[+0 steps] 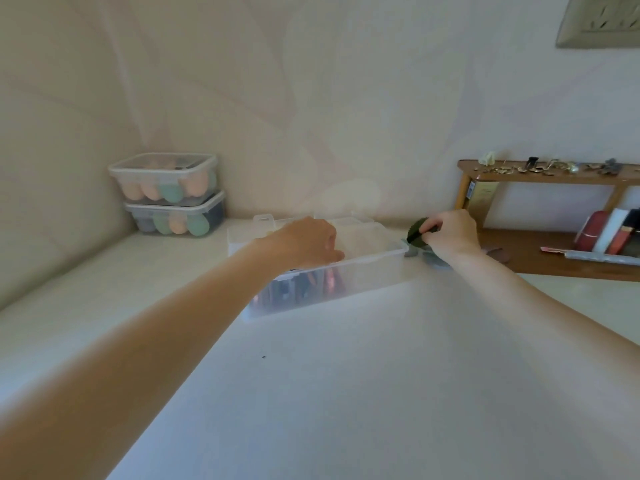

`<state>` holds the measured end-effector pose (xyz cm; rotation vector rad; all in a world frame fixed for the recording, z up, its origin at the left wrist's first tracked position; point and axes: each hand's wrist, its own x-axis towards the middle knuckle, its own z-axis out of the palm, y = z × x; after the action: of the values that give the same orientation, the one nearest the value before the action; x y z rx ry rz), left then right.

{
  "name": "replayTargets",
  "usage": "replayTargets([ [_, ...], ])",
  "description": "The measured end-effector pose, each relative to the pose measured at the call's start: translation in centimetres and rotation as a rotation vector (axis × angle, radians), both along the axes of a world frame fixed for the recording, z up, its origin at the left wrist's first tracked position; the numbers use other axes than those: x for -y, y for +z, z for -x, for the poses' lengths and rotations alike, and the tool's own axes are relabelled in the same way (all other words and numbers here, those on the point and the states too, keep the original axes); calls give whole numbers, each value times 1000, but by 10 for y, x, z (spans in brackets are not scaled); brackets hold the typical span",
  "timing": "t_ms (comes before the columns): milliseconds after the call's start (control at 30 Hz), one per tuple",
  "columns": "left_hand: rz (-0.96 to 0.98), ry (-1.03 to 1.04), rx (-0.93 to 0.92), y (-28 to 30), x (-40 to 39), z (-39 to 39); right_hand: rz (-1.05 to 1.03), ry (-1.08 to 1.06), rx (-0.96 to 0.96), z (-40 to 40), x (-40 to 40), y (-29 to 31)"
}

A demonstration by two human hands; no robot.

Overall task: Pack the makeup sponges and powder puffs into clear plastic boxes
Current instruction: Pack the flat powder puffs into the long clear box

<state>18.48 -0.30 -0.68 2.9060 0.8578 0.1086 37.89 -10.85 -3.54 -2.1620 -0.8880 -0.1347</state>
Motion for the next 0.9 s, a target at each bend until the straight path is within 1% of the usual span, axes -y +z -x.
replayTargets([
  [100,48,34,15,4,3,-2,-216,-22,-7,12,3,23],
  [167,72,63,25,3,5,-3,-266,103,-43,31,2,38],
  [200,74,81,22,2,5,-5,-238,196,-46,42,1,44],
  [267,70,111,19,1,6,-8,-139,347,19,65,-3,48],
  [333,93,120,20,-1,6,-10,-81,411,96,81,-7,47],
  [433,130,116,37,-3,6,-9,-43,424,138,94,-14,41],
  [533,154,125,97,-5,7,-6,-28,423,131,101,-15,33],
  [733,205,122,123,-4,5,-7,-152,405,137,107,-22,33],
  [800,212,113,155,-6,4,-6,-106,433,149,109,-24,31],
  [900,198,93,181,-6,5,-4,20,492,196,111,-25,23],
])
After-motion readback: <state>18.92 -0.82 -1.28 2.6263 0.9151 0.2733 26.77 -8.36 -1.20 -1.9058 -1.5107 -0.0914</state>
